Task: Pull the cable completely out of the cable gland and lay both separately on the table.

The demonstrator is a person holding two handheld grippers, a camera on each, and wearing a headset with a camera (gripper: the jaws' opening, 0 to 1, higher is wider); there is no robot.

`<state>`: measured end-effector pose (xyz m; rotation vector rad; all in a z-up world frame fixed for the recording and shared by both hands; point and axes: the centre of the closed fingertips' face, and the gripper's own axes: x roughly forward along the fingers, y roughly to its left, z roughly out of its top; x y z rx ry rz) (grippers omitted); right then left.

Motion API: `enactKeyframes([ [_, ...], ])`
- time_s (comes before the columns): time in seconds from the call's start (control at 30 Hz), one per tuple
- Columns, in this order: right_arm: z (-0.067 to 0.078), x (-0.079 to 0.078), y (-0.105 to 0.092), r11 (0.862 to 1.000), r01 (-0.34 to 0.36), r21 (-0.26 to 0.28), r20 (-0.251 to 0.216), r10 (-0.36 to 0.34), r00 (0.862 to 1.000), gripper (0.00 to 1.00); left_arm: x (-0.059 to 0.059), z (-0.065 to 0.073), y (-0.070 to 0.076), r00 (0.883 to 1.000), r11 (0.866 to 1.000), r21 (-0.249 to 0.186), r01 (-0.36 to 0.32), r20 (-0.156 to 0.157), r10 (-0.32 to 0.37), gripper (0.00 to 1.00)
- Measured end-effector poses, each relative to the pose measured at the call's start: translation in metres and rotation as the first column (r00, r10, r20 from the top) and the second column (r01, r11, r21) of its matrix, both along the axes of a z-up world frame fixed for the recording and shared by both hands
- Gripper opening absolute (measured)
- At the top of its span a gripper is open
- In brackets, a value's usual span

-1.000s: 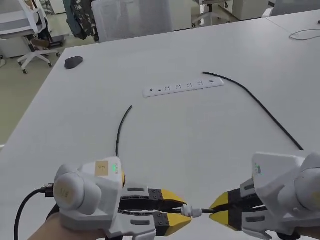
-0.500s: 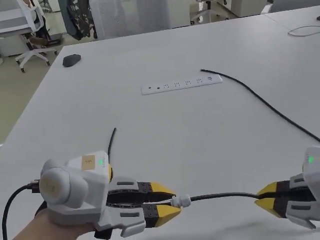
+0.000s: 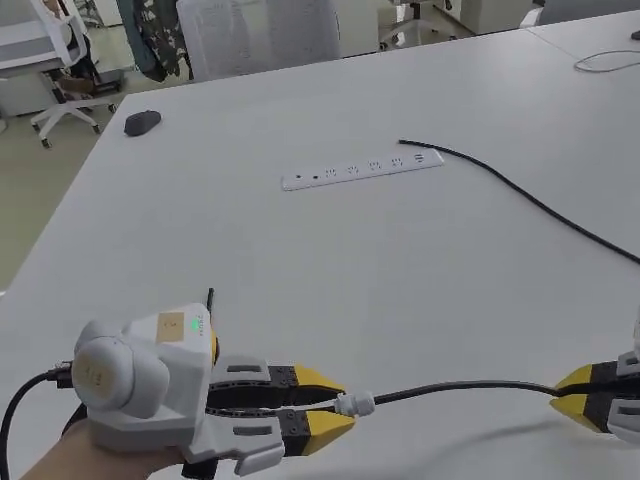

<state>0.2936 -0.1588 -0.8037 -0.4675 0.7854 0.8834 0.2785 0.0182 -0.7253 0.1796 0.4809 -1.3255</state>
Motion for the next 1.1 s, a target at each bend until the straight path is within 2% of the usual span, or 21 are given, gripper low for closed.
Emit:
enactKeyframes([
  [0.07,0.0,0.001,0.0,1.0,0.005,-0.001,0.004,-0.005,1.0,0.01,0.001,0.0,0.001,1.0,1.0,0.004,-0.001,0.003,0.001,0.15],
  [0.1,0.002,-0.001,0.002,1.0,0.001,0.011,-0.017,-0.001,1.0,0.01,0.001,-0.001,0.001,1.0,1.0,0.006,-0.003,0.003,0.003,0.15],
  [0.2,0.02,0.001,0.016,0.994,0.015,0.113,-0.004,-0.015,1.0,0.09,0.003,-0.001,0.004,1.0,1.0,0.011,-0.012,0.007,0.012,0.15],
  [0.23,0.029,-0.005,0.027,0.984,0.01,0.175,-0.051,-0.001,0.999,0.13,0.004,-0.001,0.004,1.0,1.0,0.012,-0.015,0.009,0.014,0.15],
  [0.27,0.036,-0.006,0.032,0.979,0.006,0.204,-0.058,0.006,0.998,0.15,0.004,-0.001,0.003,1.0,1.0,0.013,-0.014,0.013,0.013,0.15],
  [0.33,0.058,-0.003,0.052,0.961,-0.041,0.275,-0.006,0.045,0.999,0.13,0.002,-0.002,0.001,1.0,1.0,0.013,-0.008,0.01,0.008,0.15],
  [0.37,0.065,-0.006,0.06,0.954,-0.063,0.294,-0.004,0.067,0.998,0.12,0.001,-0.002,-0.001,1.0,1.0,0.012,-0.003,0.01,0.003,0.15],
  [0.4,0.076,-0.007,0.074,0.942,-0.095,0.321,0.02,0.094,0.995,0.12,0.001,-0.003,-0.002,1.0,1.0,0.012,0.0,0.009,0.0,0.15],
  [0.43,0.082,-0.007,0.083,0.936,-0.109,0.335,0.032,0.104,0.994,0.12,0.0,-0.003,-0.003,1.0,1.0,0.012,0.006,0.008,-0.006,0.15],
  [0.47,0.089,-0.013,0.097,0.923,-0.151,0.354,0.027,0.151,0.988,0.11,0.0,-0.004,-0.004,1.0,1.0,0.013,0.008,0.008,-0.008,0.15],
  [0.5,0.092,-0.014,0.105,0.916,-0.174,0.361,0.032,0.175,0.984,0.1,-0.002,-0.005,-0.005,1.0,1.0,0.018,0.016,0.007,-0.016,0.15],
  [0.53,0.092,-0.012,0.116,0.915,-0.203,0.35,0.055,0.196,0.979,0.11,-0.003,-0.005,-0.006,1.0,1.0,0.02,0.024,0.011,-0.024,0.15],
  [0.6,0.088,-0.018,0.129,0.909,-0.249,0.335,0.033,0.253,0.967,0.1,-0.006,-0.004,-0.008,0.999,0.999,0.018,0.039,0.006,-0.039,0.16],
  [0.67,0.08,-0.018,0.139,0.912,-0.288,0.294,0.039,0.29,0.956,0.1,-0.006,-0.003,-0.009,0.999,0.999,0.027,0.043,0.007,-0.043,0.15],
  [0.7,0.074,-0.023,0.145,0.906,-0.313,0.285,0.013,0.323,0.946,0.08,-0.006,-0.003,-0.009,0.999,0.999,0.028,0.046,0.009,-0.047,0.15],
  [0.83,0.065,-0.028,0.157,0.894,-0.347,0.284,-0.005,0.363,0.932,0.09,-0.007,-0.001,-0.009,0.998,0.998,0.027,0.057,0.02,-0.057,0.16],
  [0.87,0.062,-0.028,0.158,0.894,-0.359,0.268,-0.003,0.374,0.927,0.09,-0.01,-0.001,-0.009,0.998,0.998,0.025,0.066,0.022,-0.067,0.16],
  [0.93,0.056,-0.03,0.157,0.894,-0.387,0.228,0.001,0.397,0.918,0.02,-0.011,-0.002,-0.008,0.997,0.997,0.033,0.07,0.018,-0.07,0.16],
  [0.97,0.056,-0.027,0.156,0.896,-0.391,0.209,0.023,0.395,0.918,0.0,-0.012,-0.004,-0.008,0.997,0.997,0.038,0.074,0.016,-0.074,0.16],
  [1.03,0.055,-0.03,0.157,0.897,-0.382,0.222,0.004,0.391,0.92,0.0,-0.011,-0.005,-0.008,0.997,0.997,0.042,0.069,0.014,-0.07,0.16],
  [1.1,0.054,-0.029,0.157,0.903,-0.371,0.219,0.01,0.378,0.926,0.0,-0.01,-0.006,-0.008,0.998,0.997,0.04,0.063,0.018,-0.064,0.16],
])
